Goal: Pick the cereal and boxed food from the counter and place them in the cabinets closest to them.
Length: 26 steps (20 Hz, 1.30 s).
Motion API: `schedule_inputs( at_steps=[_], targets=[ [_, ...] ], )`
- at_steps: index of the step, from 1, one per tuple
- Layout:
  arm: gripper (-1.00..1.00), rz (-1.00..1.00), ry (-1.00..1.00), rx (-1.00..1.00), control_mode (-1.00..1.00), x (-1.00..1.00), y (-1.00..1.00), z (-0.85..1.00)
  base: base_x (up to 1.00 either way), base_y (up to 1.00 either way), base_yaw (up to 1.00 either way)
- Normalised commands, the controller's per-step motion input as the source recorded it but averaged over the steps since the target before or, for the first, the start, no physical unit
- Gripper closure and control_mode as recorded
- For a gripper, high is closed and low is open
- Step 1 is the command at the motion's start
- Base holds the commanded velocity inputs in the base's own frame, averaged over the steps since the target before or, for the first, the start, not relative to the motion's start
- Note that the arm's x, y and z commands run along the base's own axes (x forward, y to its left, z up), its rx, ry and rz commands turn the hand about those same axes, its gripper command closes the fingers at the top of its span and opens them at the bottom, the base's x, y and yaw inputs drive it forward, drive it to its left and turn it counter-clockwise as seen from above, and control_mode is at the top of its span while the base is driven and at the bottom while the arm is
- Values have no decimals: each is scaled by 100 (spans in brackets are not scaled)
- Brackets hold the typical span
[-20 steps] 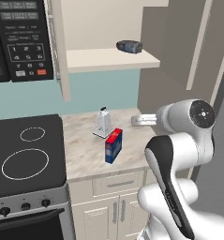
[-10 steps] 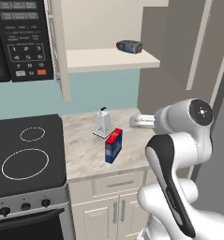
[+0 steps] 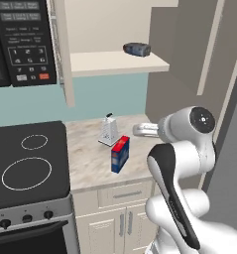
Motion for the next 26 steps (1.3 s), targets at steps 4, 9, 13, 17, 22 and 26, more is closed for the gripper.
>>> schedule_inputs(
  at_steps=[4,9,13,17,22,26],
  targets=[
    [-100,-7,0,1,-100,17,11,-22,0,0,0],
    [-100,-7,0,4,-100,22,11,-25,0,0,0],
    [-100,-7,0,5,-100,24,10,-26,0,0,0],
    [-100,-7,1,6,-100,29,9,-27,0,0,0],
    [-100,-8,2,6,-100,37,8,-28,0,0,0],
    [-100,-8,4,6,-100,37,9,-25,0,0,0]
  ],
)
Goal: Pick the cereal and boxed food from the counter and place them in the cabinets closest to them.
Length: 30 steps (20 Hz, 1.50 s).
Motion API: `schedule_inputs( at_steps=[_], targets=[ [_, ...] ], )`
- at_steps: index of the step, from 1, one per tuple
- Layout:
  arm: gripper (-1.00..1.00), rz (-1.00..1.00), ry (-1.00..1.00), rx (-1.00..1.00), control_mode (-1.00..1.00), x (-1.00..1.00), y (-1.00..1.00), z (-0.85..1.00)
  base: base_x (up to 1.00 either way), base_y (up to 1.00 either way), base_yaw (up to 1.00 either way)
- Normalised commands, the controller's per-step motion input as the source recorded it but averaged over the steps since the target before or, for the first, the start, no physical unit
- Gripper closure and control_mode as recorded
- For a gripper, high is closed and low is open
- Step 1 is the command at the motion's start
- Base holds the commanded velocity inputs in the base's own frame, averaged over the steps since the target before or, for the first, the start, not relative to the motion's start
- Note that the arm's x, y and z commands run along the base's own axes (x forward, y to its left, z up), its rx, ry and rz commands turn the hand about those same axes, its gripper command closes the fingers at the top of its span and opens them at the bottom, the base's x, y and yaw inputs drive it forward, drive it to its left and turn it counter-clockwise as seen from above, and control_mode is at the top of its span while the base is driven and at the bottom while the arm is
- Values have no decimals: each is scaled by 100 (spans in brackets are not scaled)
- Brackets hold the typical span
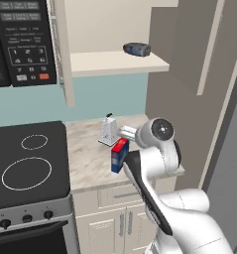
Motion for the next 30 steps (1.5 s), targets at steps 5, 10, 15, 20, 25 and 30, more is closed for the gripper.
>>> schedule_inputs(
  at_steps=[5,10,15,20,25,30],
  targets=[
    [-100,-8,5,6,-100,30,11,-22,0,0,0],
    [-100,-6,7,8,-100,23,15,-19,0,0,0],
    [-100,-2,10,8,-100,11,23,-18,0,0,0],
    [-100,0,7,1,-100,3,8,-3,0,0,0],
    [-100,0,9,0,-100,19,0,0,0,0,0],
    [-100,0,18,0,-100,23,0,0,0,0,0]
  ],
)
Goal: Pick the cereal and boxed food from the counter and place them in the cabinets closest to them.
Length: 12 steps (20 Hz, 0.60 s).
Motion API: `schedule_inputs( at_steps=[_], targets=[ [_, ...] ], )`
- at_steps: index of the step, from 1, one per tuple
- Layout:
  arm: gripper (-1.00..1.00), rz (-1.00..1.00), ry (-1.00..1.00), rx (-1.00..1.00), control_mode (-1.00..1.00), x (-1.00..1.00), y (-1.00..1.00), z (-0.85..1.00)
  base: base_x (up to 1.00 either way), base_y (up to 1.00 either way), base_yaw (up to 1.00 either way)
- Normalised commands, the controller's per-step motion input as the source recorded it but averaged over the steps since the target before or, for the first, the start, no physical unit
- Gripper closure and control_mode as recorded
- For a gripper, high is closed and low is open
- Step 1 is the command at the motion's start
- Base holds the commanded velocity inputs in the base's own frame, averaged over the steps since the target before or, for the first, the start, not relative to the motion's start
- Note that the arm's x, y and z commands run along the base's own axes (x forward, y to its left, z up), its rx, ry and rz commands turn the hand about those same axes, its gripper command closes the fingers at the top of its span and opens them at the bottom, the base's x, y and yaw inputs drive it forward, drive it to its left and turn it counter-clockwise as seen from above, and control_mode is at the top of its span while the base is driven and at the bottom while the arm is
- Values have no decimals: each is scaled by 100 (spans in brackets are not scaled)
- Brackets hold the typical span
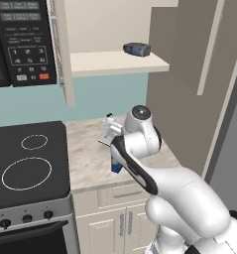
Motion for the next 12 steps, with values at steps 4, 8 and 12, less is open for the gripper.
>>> schedule_inputs(
  at_steps=[4,8,12],
  targets=[
    [-100,0,16,0,-100,10,0,0,0,0,0],
    [-100,0,6,0,-100,2,0,-1,0,0,0],
    [-100,0,2,0,-100,3,1,-6,0,0,0]
  ],
)
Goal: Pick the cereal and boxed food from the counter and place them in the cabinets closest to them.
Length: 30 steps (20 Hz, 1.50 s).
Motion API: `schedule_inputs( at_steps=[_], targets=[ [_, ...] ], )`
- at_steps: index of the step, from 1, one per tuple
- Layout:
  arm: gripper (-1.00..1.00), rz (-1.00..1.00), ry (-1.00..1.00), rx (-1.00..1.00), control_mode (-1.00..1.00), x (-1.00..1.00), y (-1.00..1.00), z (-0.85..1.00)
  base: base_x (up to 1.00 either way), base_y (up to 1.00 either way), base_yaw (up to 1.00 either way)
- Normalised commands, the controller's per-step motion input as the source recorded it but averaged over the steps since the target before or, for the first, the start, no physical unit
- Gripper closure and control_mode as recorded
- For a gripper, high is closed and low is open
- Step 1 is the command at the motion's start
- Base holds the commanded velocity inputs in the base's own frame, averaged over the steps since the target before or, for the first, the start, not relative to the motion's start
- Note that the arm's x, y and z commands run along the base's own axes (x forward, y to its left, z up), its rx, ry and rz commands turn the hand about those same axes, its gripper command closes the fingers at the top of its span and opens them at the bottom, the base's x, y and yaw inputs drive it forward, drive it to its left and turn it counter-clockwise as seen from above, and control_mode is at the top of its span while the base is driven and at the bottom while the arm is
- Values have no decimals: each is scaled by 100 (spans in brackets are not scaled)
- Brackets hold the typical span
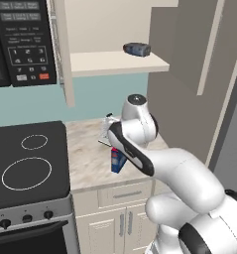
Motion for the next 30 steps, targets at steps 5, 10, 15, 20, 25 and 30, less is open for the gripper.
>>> schedule_inputs(
  at_steps=[5,10,15,20,25,30],
  targets=[
    [-100,0,4,-2,-100,9,6,-19,0,0,0],
    [-100,0,0,-10,-100,13,9,-30,0,0,0],
    [-100,0,0,-10,-100,19,4,-27,0,0,0],
    [-100,0,0,-9,-100,24,0,-26,0,0,0],
    [-100,0,0,-7,-100,26,0,-27,0,0,0],
    [-100,0,2,-5,-100,22,0,-35,0,0,0]
  ],
)
